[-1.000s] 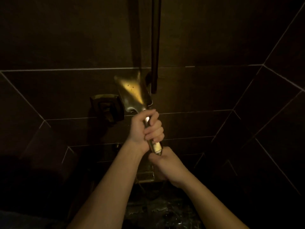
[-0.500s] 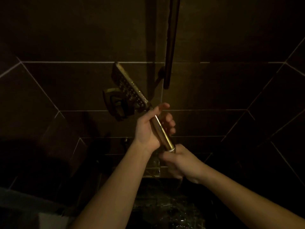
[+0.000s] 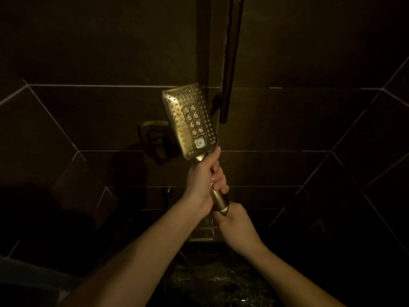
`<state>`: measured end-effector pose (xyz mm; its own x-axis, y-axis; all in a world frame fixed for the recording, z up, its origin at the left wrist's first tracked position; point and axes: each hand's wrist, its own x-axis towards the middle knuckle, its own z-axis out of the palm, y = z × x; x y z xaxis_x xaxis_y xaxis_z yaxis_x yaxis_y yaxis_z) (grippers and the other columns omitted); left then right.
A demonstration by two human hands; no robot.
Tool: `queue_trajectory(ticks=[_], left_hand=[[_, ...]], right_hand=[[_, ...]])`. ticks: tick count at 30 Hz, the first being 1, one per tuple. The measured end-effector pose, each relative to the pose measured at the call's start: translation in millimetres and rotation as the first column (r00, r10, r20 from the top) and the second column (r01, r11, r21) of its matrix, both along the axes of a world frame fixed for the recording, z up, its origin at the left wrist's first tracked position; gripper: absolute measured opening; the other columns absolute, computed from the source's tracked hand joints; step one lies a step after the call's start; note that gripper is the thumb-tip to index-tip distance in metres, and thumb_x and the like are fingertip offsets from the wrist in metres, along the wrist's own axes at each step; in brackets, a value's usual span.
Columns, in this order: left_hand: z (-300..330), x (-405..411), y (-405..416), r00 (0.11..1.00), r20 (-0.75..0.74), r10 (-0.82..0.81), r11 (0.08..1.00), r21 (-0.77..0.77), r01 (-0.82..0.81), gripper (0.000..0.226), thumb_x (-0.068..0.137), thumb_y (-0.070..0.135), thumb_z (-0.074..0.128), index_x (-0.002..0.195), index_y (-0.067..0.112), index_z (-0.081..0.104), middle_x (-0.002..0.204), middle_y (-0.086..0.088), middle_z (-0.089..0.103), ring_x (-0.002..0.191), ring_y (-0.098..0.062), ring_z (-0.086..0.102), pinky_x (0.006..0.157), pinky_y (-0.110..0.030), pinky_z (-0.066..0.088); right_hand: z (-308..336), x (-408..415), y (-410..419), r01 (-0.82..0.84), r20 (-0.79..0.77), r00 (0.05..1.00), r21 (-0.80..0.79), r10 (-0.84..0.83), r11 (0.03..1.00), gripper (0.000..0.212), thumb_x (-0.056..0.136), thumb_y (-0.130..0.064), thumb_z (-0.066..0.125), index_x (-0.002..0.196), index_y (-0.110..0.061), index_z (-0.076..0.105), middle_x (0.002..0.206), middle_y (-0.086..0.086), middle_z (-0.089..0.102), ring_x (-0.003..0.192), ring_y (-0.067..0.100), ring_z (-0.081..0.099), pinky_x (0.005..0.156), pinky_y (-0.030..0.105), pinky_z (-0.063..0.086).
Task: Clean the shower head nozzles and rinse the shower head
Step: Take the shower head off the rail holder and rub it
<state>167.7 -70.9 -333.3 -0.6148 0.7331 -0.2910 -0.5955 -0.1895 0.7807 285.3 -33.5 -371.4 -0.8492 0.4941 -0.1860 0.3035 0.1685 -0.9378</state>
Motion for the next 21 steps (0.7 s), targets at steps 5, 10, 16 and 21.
queue_trajectory(ticks=[5, 10, 16, 21], left_hand=[[-10.4, -17.0, -15.3, 0.959, 0.033, -0.28, 0.947, 0.175, 0.271, 0.027, 0.075, 0.026, 0.081, 0.069, 0.014, 0.058, 0.06, -0.003, 0.05, 0.055, -0.017, 0.05, 0.061, -0.033, 0.048], [-18.9, -19.5, -14.5, 0.884, 0.129, -0.45, 0.787, 0.525, 0.324, 0.022, 0.085, 0.032, 0.076, 0.079, 0.011, 0.071, 0.053, -0.002, 0.064, 0.047, -0.014, 0.062, 0.05, -0.027, 0.052], [-18.4, -8.4, -12.6, 0.973, 0.07, -0.218, 0.946, 0.261, 0.194, 0.046, 0.081, 0.047, 0.079, 0.056, 0.017, 0.056, 0.038, 0.007, 0.04, 0.03, -0.007, 0.037, 0.035, -0.022, 0.034], [-17.4, 7.8, -6.4, 0.995, 0.066, 0.077, 0.997, -0.034, -0.075, 0.036, 0.083, 0.047, 0.077, 0.065, 0.018, 0.064, 0.051, 0.004, 0.042, 0.045, -0.011, 0.04, 0.05, -0.026, 0.04]], right_hand=[[8.5, 8.2, 14.0, -0.173, 0.081, 0.968, -0.465, 0.236, 0.868, 0.016, 0.091, -0.01, 0.053, 0.076, -0.008, 0.051, 0.051, 0.004, 0.037, 0.037, 0.013, 0.032, 0.038, 0.025, 0.024], [14.1, 4.3, 12.6, -0.283, -0.003, 0.898, -0.769, 0.44, 0.573, 0.034, 0.091, -0.015, 0.055, 0.061, -0.024, 0.042, 0.047, -0.008, 0.034, 0.035, 0.004, 0.026, 0.035, 0.018, 0.016], [-0.7, 6.1, 10.5, -0.231, 0.022, 0.958, -0.539, 0.287, 0.81, 0.021, 0.087, -0.013, 0.055, 0.067, -0.014, 0.049, 0.048, 0.0, 0.039, 0.037, 0.011, 0.032, 0.039, 0.025, 0.023], [-17.4, 1.9, 11.4, -0.038, 0.107, 0.994, 0.01, 0.037, 0.999, 0.015, 0.086, -0.01, 0.058, 0.081, 0.003, 0.062, 0.068, 0.019, 0.06, 0.058, 0.022, 0.054, 0.057, 0.036, 0.043]])
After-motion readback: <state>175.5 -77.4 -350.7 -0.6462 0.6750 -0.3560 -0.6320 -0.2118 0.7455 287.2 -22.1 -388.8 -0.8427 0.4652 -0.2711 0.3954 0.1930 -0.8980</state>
